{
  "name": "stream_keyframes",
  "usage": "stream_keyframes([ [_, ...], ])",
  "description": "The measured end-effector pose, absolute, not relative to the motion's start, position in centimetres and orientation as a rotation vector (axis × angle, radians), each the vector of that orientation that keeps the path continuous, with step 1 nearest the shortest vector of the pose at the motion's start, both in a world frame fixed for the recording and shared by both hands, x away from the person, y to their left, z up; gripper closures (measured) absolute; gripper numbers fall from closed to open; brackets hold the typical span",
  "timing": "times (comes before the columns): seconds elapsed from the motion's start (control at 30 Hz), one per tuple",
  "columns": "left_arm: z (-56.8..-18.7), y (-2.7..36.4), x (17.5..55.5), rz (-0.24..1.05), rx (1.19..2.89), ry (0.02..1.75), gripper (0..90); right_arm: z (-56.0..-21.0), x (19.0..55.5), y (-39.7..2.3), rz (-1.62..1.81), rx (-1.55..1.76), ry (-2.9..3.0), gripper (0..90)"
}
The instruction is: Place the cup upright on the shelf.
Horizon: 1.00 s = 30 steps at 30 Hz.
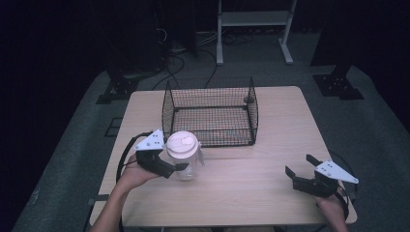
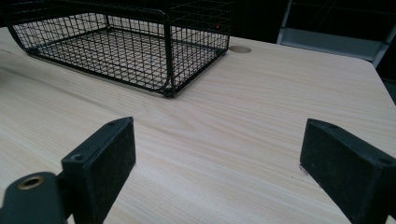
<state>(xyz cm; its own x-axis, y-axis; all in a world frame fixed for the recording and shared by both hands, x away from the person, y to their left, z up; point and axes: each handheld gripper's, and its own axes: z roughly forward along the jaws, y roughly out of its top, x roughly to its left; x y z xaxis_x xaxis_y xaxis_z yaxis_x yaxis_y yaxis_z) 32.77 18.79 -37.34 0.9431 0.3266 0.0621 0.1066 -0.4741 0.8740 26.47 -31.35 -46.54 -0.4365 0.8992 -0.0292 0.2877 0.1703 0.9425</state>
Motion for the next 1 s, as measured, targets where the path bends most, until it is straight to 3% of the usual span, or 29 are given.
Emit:
stream_keyframes([
  [1.0,-31.1,18.7,37.4,0.266,2.044,0.316,16.0,-46.9,27.0,-31.5,1.284,1.141,1.848,9.7],
])
